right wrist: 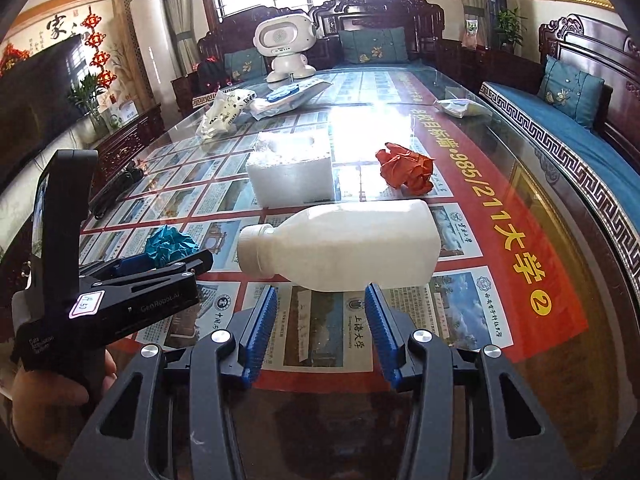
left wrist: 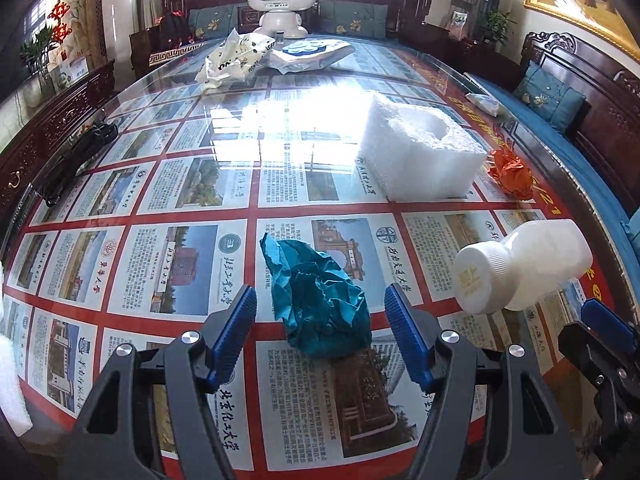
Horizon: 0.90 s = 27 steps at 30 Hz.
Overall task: Collect trash
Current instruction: 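Close the left tool on the teal crumpled paper while the right tool approaches the white bottle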
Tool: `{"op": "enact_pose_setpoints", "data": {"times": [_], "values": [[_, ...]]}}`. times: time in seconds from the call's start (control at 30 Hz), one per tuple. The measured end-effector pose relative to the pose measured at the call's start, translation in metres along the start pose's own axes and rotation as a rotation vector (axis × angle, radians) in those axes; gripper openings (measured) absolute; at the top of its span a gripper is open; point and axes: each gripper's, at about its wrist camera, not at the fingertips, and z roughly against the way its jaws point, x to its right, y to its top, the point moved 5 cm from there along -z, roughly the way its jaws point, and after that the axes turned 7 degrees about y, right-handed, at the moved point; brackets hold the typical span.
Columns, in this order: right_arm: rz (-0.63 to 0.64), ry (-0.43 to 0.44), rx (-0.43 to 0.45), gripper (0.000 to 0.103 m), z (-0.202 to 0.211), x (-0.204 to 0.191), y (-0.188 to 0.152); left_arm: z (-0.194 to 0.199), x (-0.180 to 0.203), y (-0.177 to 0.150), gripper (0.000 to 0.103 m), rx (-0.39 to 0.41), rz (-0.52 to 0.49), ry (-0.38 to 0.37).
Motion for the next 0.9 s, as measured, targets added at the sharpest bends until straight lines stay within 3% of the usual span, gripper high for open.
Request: {"op": "enact_pose_setpoints", "data": {"times": [0.03,0.07,0.1,0.4,0.63,0.9], "values": [[0.004,-0.004,-0.003,0.046,-0.001,0.000,0.001,0.001,-0.001,0.000,0.059,0.002,0.005,0.002],[0.007,-0.008,-0.007,0.047,-0.002,0.000,0.001,0.002,-0.002,0.000,0.047,0.004,0.010,0.001],[0.008,-0.012,-0.010,0.049,-0.003,0.001,0.002,0.002,-0.002,0.001,0.043,0.004,0.011,-0.004],[-0.007,0.003,0.006,0.049,-0.006,0.000,0.013,0.005,0.003,-0.002,0.042,0.004,-0.001,-0.046],[-0.003,-0.061,0.044,0.049,-0.005,0.025,0.048,0.008,0.007,-0.005,0.042,0.001,-0.017,-0.062],[-0.048,-0.047,-0.019,0.049,-0.043,0.044,0.069,0.010,0.009,-0.008,0.042,-0.003,-0.012,-0.064]]}}
